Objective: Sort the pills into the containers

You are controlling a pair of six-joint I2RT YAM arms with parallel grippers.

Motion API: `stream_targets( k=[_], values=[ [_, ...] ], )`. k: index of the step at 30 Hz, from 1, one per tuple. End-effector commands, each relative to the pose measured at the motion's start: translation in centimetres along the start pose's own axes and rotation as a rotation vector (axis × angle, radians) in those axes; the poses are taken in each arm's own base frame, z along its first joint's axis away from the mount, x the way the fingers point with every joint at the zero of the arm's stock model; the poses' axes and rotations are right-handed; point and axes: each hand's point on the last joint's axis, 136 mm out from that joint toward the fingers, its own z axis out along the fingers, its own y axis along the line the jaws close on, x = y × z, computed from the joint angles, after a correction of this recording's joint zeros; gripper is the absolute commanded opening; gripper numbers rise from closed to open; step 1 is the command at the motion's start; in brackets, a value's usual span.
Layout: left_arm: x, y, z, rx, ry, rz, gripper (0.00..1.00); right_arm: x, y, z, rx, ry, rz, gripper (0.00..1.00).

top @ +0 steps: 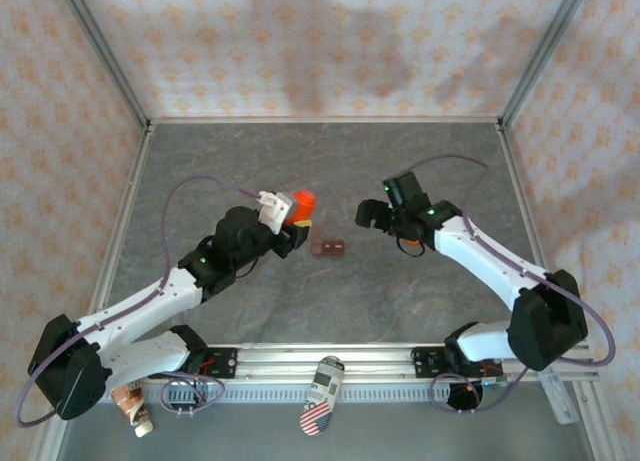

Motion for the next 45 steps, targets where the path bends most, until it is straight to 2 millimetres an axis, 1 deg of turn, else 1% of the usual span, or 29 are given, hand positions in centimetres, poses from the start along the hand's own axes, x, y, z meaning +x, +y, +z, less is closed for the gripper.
stream_targets(
  k=[1,7,10,18,30,37,45],
  values=[
    [1.7,0.3,0.1,-0.011,0.057,-0.033,0.0,0.6,2.4,0.5,-0.051,0.033,-0.076,0.91],
    [4.0,0.8,0.4,-0.041,0.139,-0.073,0.0,2.5,3.1,2.6,-0.051,0.104,-0.116,0.84],
    [5.1,0.8,0.4,-0.044,0.176,-0.095,0.0,3.0,3.2,3.3,-0.048,0.131,-0.121,0.82],
    [7.2,0.5,0.7,-0.037,0.206,-0.149,0.0,3.3,3.1,4.3,-0.028,0.151,-0.133,0.79],
    [10.5,-0.8,2.1,-0.006,0.312,-0.205,0.0,3.8,3.3,5.7,-0.007,0.191,-0.15,0.76],
    [12.1,-1.5,2.8,0.019,0.371,-0.222,0.0,4.0,3.6,6.8,0.007,0.211,-0.16,0.75],
    [13.4,-2.1,3.2,0.04,0.425,-0.233,0.0,4.5,3.6,8.2,0.031,0.239,-0.172,0.74]
  ],
)
